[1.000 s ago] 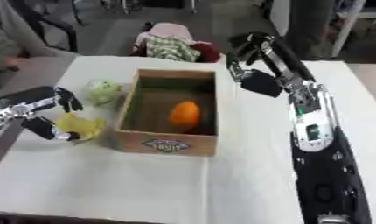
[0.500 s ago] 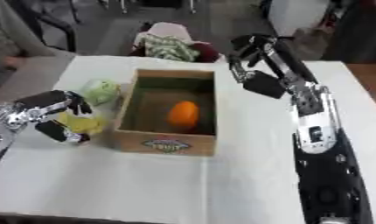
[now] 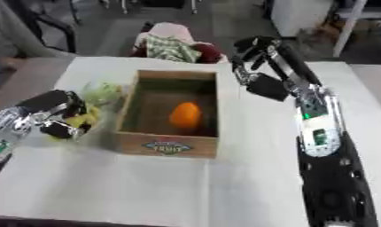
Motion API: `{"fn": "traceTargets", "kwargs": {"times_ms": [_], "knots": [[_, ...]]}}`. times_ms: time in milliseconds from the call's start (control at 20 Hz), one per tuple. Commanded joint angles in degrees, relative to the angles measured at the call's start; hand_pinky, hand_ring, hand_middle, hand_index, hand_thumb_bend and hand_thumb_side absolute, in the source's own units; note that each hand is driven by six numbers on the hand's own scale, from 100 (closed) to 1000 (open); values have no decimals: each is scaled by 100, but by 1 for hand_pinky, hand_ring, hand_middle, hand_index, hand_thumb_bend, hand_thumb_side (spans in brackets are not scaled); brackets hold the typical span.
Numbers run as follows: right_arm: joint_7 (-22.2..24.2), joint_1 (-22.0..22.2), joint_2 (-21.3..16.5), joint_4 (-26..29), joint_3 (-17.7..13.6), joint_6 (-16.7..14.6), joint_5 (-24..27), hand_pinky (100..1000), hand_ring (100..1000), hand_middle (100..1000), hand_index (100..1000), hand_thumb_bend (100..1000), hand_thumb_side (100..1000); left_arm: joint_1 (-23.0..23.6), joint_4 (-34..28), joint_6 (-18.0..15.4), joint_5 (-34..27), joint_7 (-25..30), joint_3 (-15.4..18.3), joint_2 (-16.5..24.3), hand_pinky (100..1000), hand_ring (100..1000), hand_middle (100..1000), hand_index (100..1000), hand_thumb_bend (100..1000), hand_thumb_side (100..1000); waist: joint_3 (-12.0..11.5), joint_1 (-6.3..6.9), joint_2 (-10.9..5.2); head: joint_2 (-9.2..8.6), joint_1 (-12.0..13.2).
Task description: Pick up objects on the table and place them in the box.
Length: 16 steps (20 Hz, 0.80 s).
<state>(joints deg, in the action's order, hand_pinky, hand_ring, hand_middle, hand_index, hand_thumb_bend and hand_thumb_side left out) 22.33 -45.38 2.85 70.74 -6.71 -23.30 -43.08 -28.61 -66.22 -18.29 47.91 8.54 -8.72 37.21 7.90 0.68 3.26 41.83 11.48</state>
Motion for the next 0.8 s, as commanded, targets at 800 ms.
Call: {"fn": "traceTargets", "kwargs": {"times_ms": [800], "knots": [[126,-227,380,206,138,-107,57,571,686,703,828,100,633,-1546,287,-71,-528,-503,15,-699,644,380,338,513,100,229,538,-24,49,-136,262]]}}
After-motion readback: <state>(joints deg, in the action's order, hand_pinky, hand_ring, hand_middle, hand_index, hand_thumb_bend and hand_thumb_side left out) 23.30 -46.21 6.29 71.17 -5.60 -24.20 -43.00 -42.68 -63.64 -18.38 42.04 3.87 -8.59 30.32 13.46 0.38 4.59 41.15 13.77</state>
